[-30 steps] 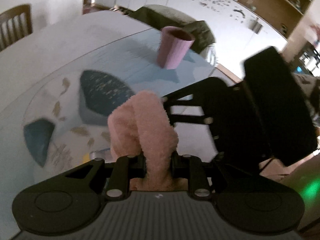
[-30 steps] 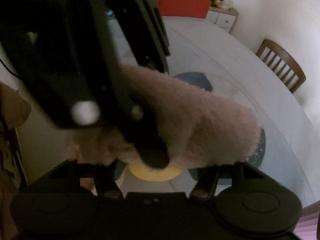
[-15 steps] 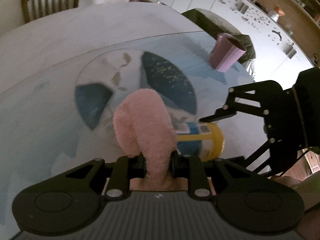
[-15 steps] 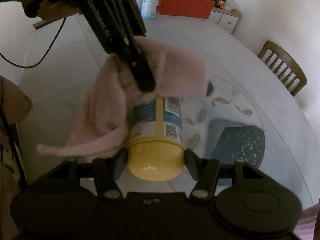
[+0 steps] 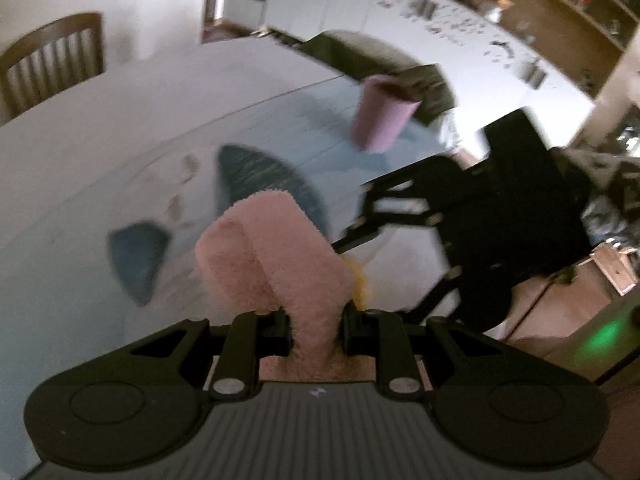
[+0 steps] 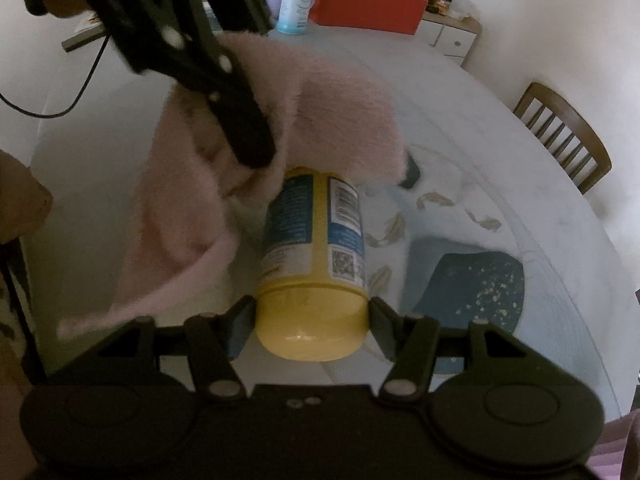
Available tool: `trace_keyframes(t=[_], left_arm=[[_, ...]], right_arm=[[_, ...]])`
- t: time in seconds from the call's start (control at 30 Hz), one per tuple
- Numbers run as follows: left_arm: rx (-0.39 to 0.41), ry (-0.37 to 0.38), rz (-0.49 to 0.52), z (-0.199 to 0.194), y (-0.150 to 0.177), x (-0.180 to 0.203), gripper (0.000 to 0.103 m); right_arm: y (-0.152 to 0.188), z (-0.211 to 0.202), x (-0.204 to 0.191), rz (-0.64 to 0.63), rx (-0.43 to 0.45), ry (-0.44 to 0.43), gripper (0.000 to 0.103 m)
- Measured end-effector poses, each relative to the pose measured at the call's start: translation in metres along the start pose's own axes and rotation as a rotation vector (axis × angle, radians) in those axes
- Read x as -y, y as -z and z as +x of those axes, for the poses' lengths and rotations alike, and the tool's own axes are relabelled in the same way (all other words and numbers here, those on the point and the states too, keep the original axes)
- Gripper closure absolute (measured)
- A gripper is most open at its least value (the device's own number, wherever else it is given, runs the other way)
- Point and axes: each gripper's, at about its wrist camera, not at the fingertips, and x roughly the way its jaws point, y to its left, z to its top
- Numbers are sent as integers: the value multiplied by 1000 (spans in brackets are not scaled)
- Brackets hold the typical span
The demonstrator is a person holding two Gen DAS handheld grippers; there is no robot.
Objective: Clean container
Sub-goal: 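Rub the pink towel over the bottle label with the left tool while the right tool holds it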
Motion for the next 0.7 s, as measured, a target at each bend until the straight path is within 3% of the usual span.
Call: trace_keyframes(t=[0.17, 0.3, 0.7], left_arm=[[3, 61, 30, 14, -12, 22, 83], [-25, 55, 55, 34, -13, 28, 83], [-21, -30, -111, 32, -3, -26, 83]], right_arm=[[-2, 2, 0, -4, 4, 3, 43], [-4, 3, -2, -10, 10, 3, 43], [-6, 5, 1, -1, 13, 6, 43]])
